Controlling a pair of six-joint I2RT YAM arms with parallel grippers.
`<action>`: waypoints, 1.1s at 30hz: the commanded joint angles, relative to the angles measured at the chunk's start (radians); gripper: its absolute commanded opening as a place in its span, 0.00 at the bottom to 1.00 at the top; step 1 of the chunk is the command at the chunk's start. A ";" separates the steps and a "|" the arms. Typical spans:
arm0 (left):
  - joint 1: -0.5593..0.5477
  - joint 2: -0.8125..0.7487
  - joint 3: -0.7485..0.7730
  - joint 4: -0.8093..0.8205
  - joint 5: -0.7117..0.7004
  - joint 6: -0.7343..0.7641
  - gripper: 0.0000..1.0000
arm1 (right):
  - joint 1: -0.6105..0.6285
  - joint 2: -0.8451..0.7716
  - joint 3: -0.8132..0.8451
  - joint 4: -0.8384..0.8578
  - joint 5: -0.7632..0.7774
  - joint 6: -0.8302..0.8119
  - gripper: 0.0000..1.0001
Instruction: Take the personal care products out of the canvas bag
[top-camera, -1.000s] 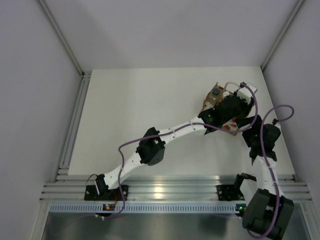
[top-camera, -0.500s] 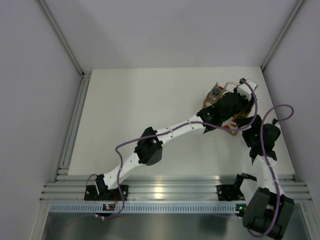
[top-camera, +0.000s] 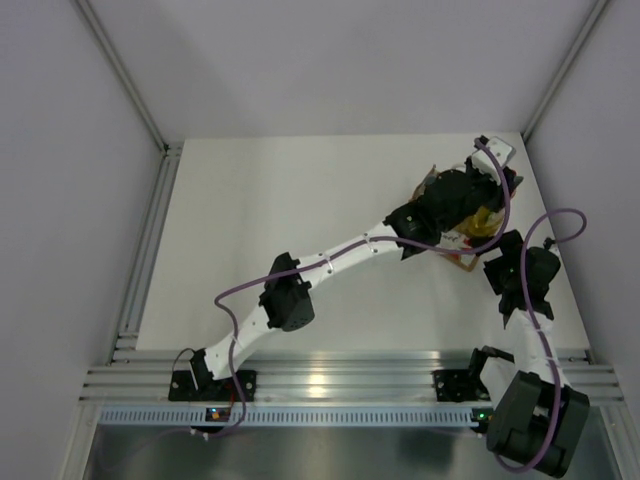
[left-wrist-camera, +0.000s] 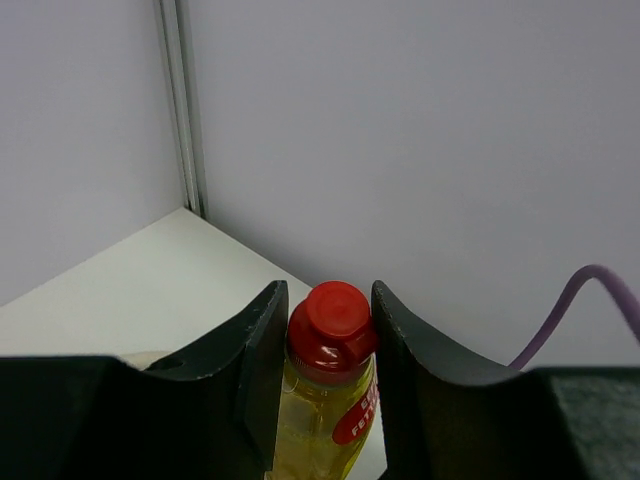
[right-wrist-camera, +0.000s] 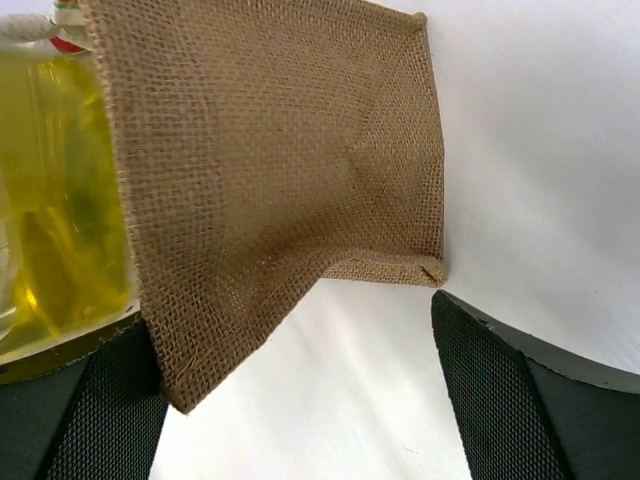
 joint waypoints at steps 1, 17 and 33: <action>-0.003 -0.184 0.081 0.247 0.028 -0.011 0.00 | -0.027 0.034 0.010 -0.047 0.064 -0.036 1.00; 0.016 -0.302 0.020 0.184 0.006 0.076 0.00 | -0.028 0.031 0.008 -0.019 0.061 -0.042 1.00; 0.088 -0.597 -0.415 0.178 -0.066 0.174 0.00 | -0.028 0.014 0.011 -0.019 0.055 -0.043 1.00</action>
